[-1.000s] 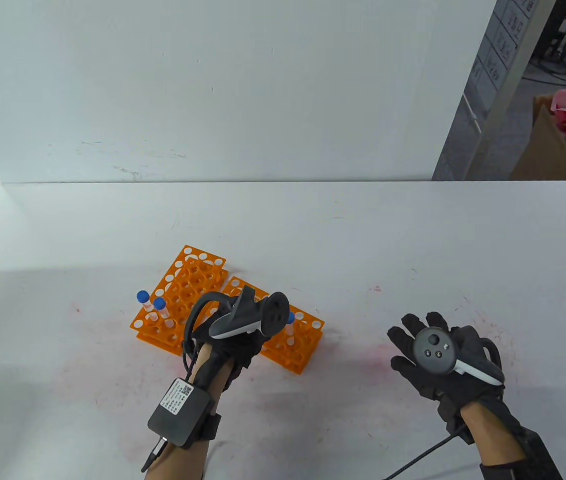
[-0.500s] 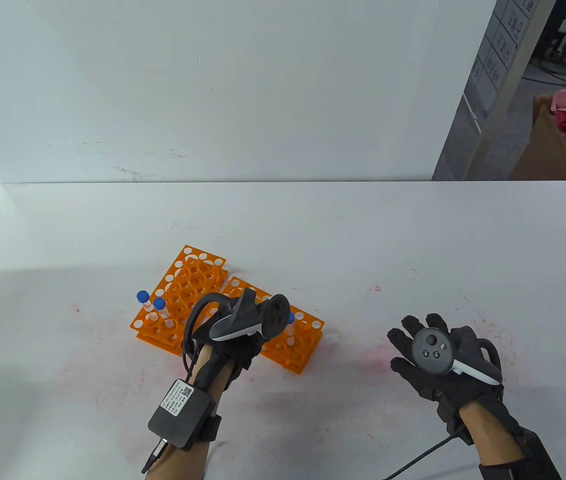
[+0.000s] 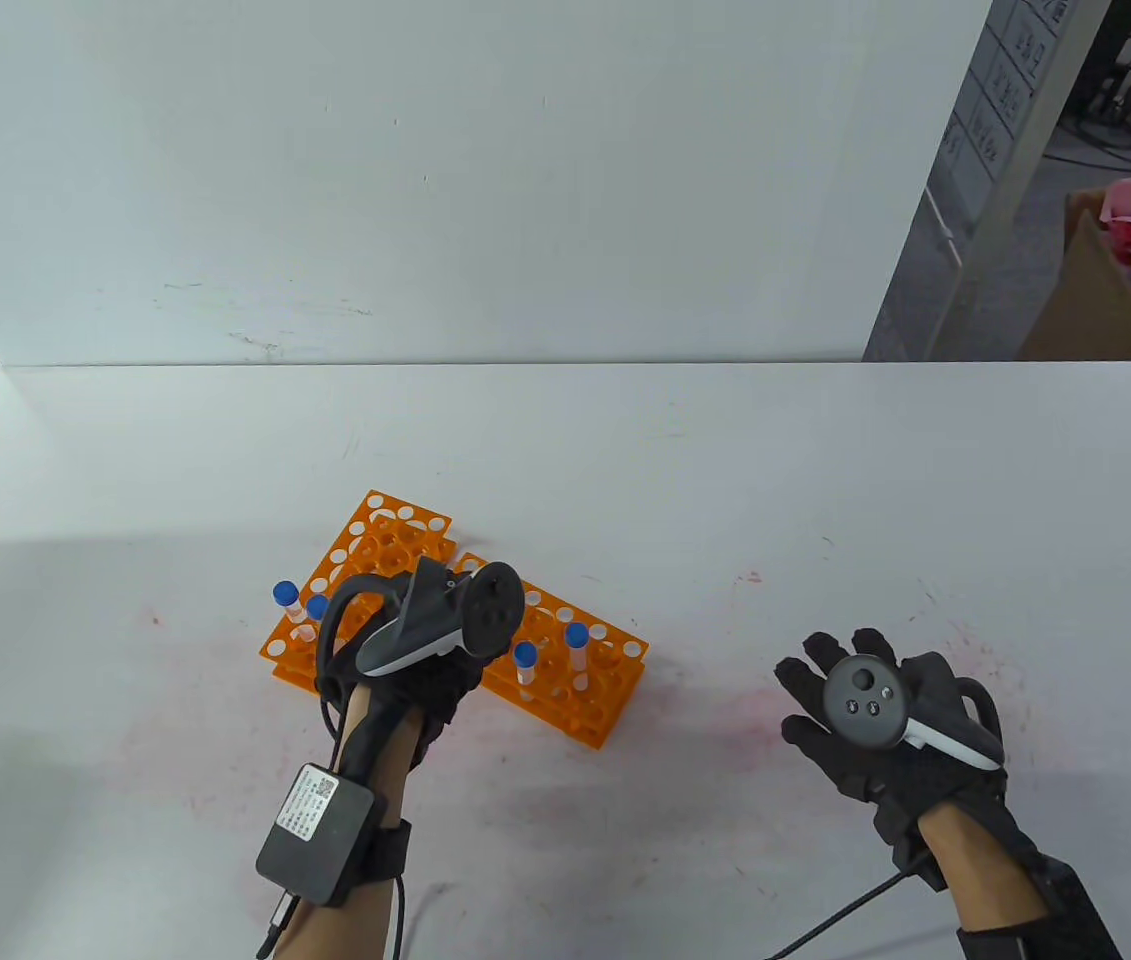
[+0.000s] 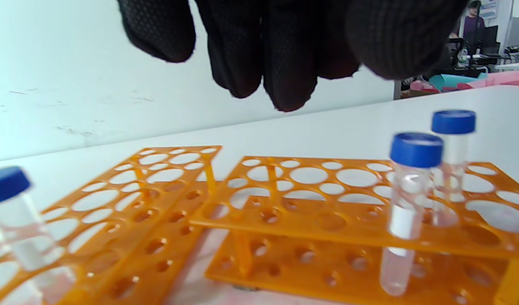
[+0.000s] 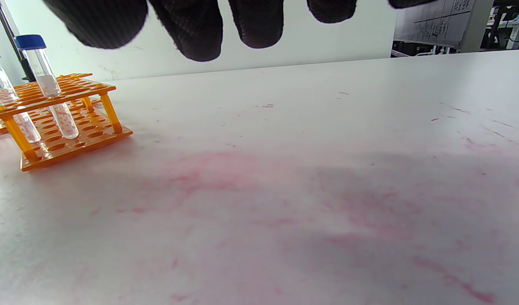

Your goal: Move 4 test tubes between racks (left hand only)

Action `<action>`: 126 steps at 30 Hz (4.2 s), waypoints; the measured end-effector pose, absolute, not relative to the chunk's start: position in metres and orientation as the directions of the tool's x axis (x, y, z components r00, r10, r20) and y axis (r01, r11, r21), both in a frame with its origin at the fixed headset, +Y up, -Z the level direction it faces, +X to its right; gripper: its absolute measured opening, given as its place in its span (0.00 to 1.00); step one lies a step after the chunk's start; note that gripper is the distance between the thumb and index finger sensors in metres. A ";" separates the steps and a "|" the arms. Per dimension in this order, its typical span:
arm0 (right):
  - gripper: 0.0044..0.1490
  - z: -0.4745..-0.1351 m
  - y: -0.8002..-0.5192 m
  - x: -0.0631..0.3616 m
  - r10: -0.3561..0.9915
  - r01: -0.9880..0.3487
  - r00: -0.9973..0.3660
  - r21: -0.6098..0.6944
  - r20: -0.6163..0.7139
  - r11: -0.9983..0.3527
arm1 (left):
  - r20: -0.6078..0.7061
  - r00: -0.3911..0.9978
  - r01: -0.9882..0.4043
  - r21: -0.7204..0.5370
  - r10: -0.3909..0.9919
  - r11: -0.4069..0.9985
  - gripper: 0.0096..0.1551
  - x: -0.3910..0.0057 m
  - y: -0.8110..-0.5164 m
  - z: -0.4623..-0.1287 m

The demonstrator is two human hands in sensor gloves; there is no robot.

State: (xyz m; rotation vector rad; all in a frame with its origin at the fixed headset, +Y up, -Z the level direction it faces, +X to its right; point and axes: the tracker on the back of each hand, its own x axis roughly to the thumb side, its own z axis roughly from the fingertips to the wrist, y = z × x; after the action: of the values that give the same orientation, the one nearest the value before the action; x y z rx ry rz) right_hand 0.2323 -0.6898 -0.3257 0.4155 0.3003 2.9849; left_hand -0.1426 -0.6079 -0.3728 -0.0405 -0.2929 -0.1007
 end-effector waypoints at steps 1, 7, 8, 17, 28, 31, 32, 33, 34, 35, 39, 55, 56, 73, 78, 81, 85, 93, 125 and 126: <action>0.40 -0.326 -0.690 0.232 0.138 -0.085 -0.956 0.208 0.260 -0.974 | 0.278 0.955 0.105 -0.007 -0.099 0.994 0.33 -0.148 -0.605 -0.371; 0.40 -0.326 -0.690 0.230 0.135 -0.079 -0.954 0.210 0.269 -0.974 | 0.200 0.975 0.082 0.069 -0.094 0.994 0.32 -0.192 -0.600 -0.365; 0.40 -0.326 -0.691 0.230 0.136 -0.079 -0.953 0.211 0.269 -0.974 | 0.177 0.981 0.073 0.067 -0.084 0.995 0.32 -0.200 -0.599 -0.364; 0.40 -0.326 -0.691 0.230 0.118 -0.070 -0.958 0.190 0.259 -0.979 | 0.058 0.995 0.080 0.048 -0.083 0.996 0.33 -0.235 -0.601 -0.366; 0.40 -0.327 -0.693 0.230 0.120 -0.073 -0.957 0.183 0.263 -0.980 | -0.010 0.996 0.095 0.073 -0.094 0.993 0.34 -0.258 -0.630 -0.375; 0.40 -0.328 -0.696 0.231 0.115 -0.064 -0.960 0.200 0.254 -0.978 | -0.016 0.994 0.105 0.031 -0.105 0.994 0.33 -0.260 -0.638 -0.379; 0.40 -0.328 -0.696 0.231 0.114 -0.063 -0.961 0.201 0.250 -0.978 | -0.017 0.995 0.102 0.021 -0.101 0.995 0.34 -0.261 -0.641 -0.380; 0.40 -0.328 -0.696 0.232 0.115 -0.066 -0.962 0.199 0.248 -0.978 | -0.018 0.995 0.099 0.028 -0.099 0.995 0.34 -0.262 -0.644 -0.381; 0.40 -0.328 -0.696 0.232 0.118 -0.069 -0.962 0.198 0.246 -0.978 | -0.018 0.995 0.101 0.026 -0.100 0.995 0.33 -0.262 -0.646 -0.382; 0.40 -0.328 -0.696 0.232 0.120 -0.071 -0.962 0.200 0.246 -0.977 | -0.022 0.994 0.111 0.027 -0.111 0.993 0.33 -0.262 -0.648 -0.382; 0.40 -0.329 -0.696 0.232 0.120 -0.070 -0.960 0.198 0.252 -0.978 | -0.034 0.991 0.133 0.059 -0.131 0.989 0.33 -0.262 -0.653 -0.383; 0.40 -0.326 -0.692 0.231 0.109 -0.065 -0.962 0.177 0.249 -0.982 | -0.102 0.955 0.292 0.155 -0.279 0.944 0.29 -0.248 -0.674 -0.388; 0.40 -0.326 -0.692 0.231 0.110 -0.067 -0.962 0.178 0.249 -0.982 | -0.102 0.954 0.295 0.155 -0.282 0.943 0.29 -0.248 -0.674 -0.388; 0.40 -0.326 -0.691 0.230 0.136 -0.088 -0.956 0.186 0.261 -0.979 | -0.102 0.983 0.172 0.254 -0.151 0.952 0.29 -0.255 -0.646 -0.378; 0.40 -0.326 -0.692 0.229 0.158 -0.107 -0.952 0.202 0.260 -0.973 | -0.089 0.992 0.111 0.303 -0.088 0.946 0.29 -0.254 -0.632 -0.373; 0.40 -0.326 -0.693 0.229 0.164 -0.111 -0.951 0.207 0.261 -0.972 | -0.073 0.995 0.085 0.321 -0.065 0.943 0.29 -0.252 -0.626 -0.371; 0.40 -0.325 -0.693 0.229 0.163 -0.109 -0.953 0.210 0.257 -0.972 | -0.069 0.993 0.111 0.327 -0.093 0.938 0.29 -0.243 -0.618 -0.370; 0.40 -0.326 -0.691 0.229 0.148 -0.103 -0.957 0.188 0.249 -0.977 | 0.006 0.996 0.085 0.374 -0.094 0.924 0.29 -0.220 -0.608 -0.366; 0.40 -0.326 -0.690 0.231 0.159 -0.112 -0.954 0.191 0.253 -0.975 | 0.268 0.946 0.079 0.361 -0.185 0.929 0.29 -0.135 -0.618 -0.357; 0.40 -0.326 -0.690 0.231 0.160 -0.112 -0.954 0.191 0.252 -0.975 | 0.269 0.945 0.084 0.356 -0.188 0.931 0.29 -0.134 -0.619 -0.358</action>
State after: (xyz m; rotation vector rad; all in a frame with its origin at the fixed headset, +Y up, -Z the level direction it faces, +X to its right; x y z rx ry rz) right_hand 0.2308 -0.6904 -0.3261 0.4045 0.2643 2.9642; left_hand -0.1344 -0.6194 -0.3575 0.3488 -0.3045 -0.1411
